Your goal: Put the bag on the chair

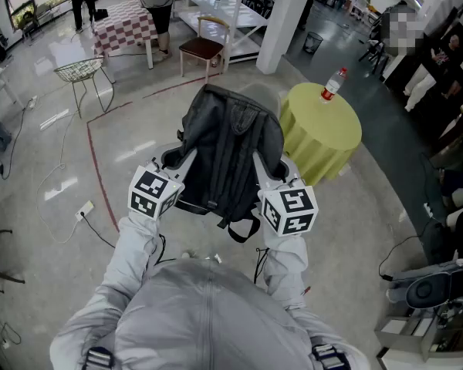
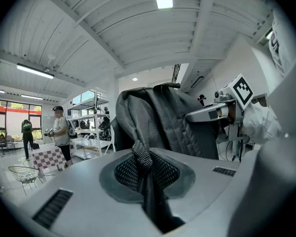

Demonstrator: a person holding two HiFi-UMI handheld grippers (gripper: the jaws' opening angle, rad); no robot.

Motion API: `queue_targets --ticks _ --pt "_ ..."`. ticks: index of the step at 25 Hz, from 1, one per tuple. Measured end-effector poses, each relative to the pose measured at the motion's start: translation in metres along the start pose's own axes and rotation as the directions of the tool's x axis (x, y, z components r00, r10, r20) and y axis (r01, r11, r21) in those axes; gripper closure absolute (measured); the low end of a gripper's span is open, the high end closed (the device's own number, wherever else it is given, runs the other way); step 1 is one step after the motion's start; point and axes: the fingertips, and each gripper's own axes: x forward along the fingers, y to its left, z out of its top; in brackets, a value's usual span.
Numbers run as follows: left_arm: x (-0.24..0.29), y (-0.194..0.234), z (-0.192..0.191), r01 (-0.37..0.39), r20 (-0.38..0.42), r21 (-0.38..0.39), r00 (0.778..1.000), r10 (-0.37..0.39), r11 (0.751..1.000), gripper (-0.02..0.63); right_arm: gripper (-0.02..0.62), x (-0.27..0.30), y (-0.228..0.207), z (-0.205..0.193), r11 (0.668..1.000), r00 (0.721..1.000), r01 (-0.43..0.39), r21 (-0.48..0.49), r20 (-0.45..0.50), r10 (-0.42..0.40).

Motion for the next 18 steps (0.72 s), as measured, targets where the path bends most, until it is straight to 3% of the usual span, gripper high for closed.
queue_targets --ticks 18 --pt "0.022 0.007 -0.027 0.0 -0.038 -0.013 0.999 0.0 1.0 0.565 0.531 0.024 -0.016 -0.03 0.998 0.999 -0.026 0.062 -0.044 0.029"
